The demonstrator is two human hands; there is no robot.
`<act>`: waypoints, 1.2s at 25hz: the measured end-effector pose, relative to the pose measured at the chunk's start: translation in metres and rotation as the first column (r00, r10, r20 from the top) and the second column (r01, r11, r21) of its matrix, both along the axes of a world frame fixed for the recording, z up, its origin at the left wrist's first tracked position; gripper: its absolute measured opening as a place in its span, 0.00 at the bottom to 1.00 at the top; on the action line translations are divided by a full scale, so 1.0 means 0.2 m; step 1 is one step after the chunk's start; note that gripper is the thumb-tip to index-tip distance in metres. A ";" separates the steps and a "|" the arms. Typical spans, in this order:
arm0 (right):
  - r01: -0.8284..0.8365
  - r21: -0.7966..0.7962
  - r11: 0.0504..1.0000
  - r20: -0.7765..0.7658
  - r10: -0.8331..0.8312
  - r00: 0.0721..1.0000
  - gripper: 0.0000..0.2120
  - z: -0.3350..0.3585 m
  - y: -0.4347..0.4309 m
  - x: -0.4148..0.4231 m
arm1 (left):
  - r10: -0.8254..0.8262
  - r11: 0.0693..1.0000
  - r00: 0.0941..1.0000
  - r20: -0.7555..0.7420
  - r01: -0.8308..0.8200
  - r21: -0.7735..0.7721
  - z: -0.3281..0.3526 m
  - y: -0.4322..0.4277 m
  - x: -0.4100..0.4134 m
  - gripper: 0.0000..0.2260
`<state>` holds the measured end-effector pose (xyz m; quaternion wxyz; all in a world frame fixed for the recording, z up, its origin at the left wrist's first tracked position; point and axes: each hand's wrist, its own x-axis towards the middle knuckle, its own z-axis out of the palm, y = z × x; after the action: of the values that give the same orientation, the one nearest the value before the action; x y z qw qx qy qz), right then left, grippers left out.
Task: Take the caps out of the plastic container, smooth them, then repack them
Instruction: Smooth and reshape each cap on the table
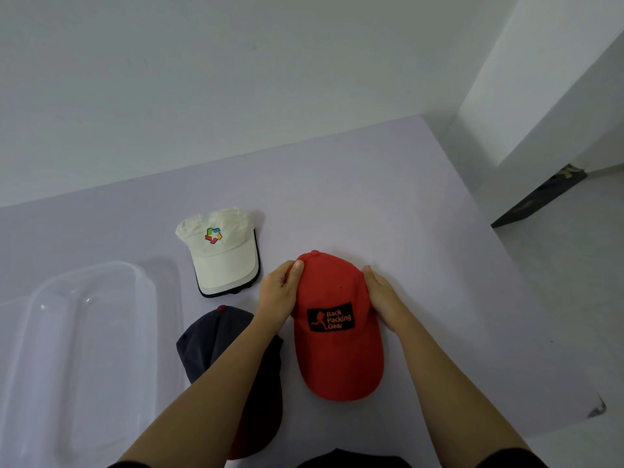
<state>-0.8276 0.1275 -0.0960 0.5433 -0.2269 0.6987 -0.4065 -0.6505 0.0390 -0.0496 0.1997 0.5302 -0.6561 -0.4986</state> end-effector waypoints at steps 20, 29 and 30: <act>0.142 -0.252 0.957 -0.288 -0.215 0.933 0.19 0.13 -0.07 -0.01 | -0.013 1.000 0.993 0.116 0.013 0.004 -0.01 0.08 -0.04 0.11; -0.048 -0.186 0.981 -0.270 -0.004 0.963 0.19 0.17 -0.11 -0.02 | 0.052 0.976 0.995 0.085 -0.069 0.205 0.05 0.03 -0.09 0.16; -0.070 -0.177 0.982 -0.261 0.022 0.965 0.19 0.17 -0.12 -0.03 | 0.030 0.974 0.996 0.082 -0.048 0.222 0.05 0.02 -0.10 0.16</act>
<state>-0.8337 0.1029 -0.0613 0.4336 -0.3437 0.7172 -0.4237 -0.6706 0.0422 -0.0393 0.1226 0.5814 -0.5924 -0.5441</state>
